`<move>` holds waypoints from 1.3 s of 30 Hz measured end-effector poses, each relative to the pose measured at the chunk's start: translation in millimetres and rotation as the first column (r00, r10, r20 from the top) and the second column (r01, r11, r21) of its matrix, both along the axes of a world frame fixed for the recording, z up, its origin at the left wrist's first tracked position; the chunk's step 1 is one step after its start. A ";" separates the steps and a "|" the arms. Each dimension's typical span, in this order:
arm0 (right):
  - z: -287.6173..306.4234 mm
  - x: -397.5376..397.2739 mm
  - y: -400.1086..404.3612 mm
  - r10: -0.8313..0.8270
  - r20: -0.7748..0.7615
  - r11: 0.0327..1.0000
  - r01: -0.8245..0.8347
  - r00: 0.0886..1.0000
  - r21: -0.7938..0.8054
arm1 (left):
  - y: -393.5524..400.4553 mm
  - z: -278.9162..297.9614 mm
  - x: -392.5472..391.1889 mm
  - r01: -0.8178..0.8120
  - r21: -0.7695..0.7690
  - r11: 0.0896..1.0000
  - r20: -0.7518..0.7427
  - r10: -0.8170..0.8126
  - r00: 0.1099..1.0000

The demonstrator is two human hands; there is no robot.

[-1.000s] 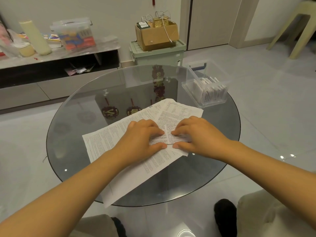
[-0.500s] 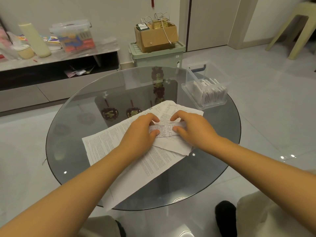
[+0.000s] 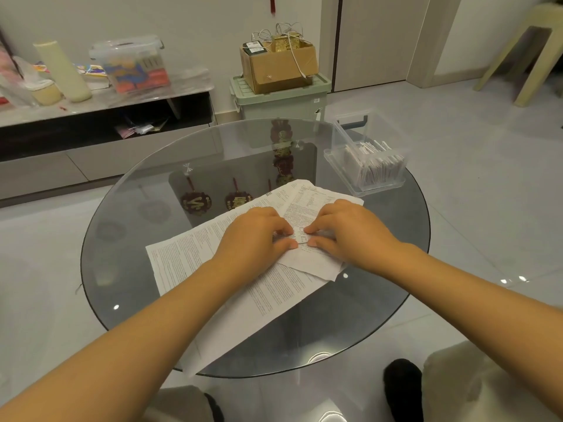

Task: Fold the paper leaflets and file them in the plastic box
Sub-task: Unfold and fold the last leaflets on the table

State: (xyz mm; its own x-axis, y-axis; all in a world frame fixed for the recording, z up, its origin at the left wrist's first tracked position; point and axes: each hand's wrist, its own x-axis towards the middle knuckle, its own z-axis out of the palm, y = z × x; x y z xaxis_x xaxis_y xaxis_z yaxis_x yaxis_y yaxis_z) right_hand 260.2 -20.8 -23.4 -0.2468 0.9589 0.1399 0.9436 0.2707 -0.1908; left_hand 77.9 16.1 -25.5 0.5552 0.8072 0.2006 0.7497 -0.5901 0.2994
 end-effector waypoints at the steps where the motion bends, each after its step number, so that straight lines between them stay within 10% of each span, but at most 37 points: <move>1: -2.3 0.0 -0.1 0.035 0.046 0.998 -0.037 0.998 0.046 | 0.4 -0.4 0.3 0.036 0.033 0.999 -0.007 -0.036 0.999; 7: -4.0 -2.9 -2.2 0.082 0.078 0.979 -0.095 0.994 0.182 | 0.2 -3.6 4.5 0.190 0.201 0.961 -0.030 -0.188 0.982; 12: 8.4 -2.8 -4.2 0.002 -0.169 0.990 0.022 0.986 0.140 | 0.9 9.0 6.5 0.037 0.017 0.999 0.264 -0.040 0.964; 18: 29.5 -2.6 -4.7 -0.112 -0.602 0.994 0.084 0.790 -0.075 | -5.2 32.1 2.9 0.137 -0.426 0.894 0.564 0.145 0.813; 24: 29.7 -4.9 -9.1 -0.237 -0.831 0.943 -0.087 0.503 -0.322 | -13.9 40.2 2.7 0.306 -0.520 0.797 0.690 0.181 0.700; 39: 31.8 -17.9 -20.9 -0.266 -0.878 0.958 0.011 0.399 -0.285 | -19.2 37.5 10.4 0.085 -0.417 0.905 0.696 0.258 0.670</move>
